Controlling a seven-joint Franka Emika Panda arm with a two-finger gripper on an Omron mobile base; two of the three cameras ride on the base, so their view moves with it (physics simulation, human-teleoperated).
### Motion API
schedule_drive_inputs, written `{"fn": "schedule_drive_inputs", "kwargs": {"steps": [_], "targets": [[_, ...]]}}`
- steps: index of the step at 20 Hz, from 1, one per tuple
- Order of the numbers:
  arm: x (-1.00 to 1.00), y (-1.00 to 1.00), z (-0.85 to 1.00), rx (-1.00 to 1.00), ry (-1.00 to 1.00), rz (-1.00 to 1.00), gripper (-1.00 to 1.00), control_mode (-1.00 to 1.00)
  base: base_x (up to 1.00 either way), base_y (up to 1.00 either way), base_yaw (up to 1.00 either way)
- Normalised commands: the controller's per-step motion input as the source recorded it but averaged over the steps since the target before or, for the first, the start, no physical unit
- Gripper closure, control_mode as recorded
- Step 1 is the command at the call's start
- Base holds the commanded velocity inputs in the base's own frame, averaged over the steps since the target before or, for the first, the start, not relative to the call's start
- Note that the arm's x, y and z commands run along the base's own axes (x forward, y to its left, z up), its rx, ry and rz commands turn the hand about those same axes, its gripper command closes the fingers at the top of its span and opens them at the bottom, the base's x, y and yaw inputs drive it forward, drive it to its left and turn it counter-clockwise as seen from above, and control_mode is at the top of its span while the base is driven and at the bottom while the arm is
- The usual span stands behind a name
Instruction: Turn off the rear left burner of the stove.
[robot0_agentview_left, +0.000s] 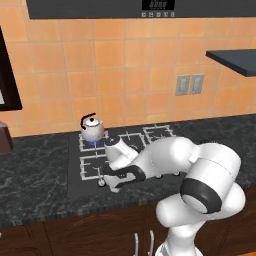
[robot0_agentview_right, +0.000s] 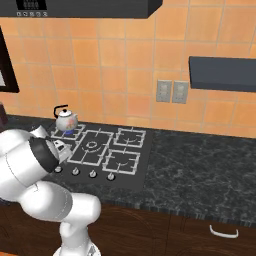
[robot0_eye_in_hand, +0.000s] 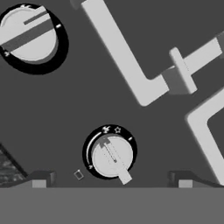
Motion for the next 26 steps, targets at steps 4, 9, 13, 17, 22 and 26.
{"fn": "schedule_drive_inputs", "kwargs": {"steps": [4, 9, 13, 17, 22, 26], "targets": [[0.24, 0.40, -0.02, 0.00, 0.04, 0.06, -1.00, -1.00, 0.00, 0.00, 0.00], [0.39, 0.26, -0.06, 0.00, 0.04, 0.03, -1.00, -1.00, 0.00, 0.00, 0.00], [0.00, 0.49, -0.11, 0.00, 0.02, 0.07, -1.00, -1.00, 0.00, 0.00, 0.00], [-0.03, 0.35, -0.05, 0.00, 0.00, 0.04, -1.00, -1.00, 0.00, 0.00, 0.00], [-0.25, -0.38, -0.09, 0.01, -0.07, 0.02, -1.00, -1.00, 0.00, 0.00, 0.00], [-0.02, -0.33, 0.00, 0.04, -0.04, 0.01, -1.00, -1.00, 0.00, 0.00, 0.00]]}}
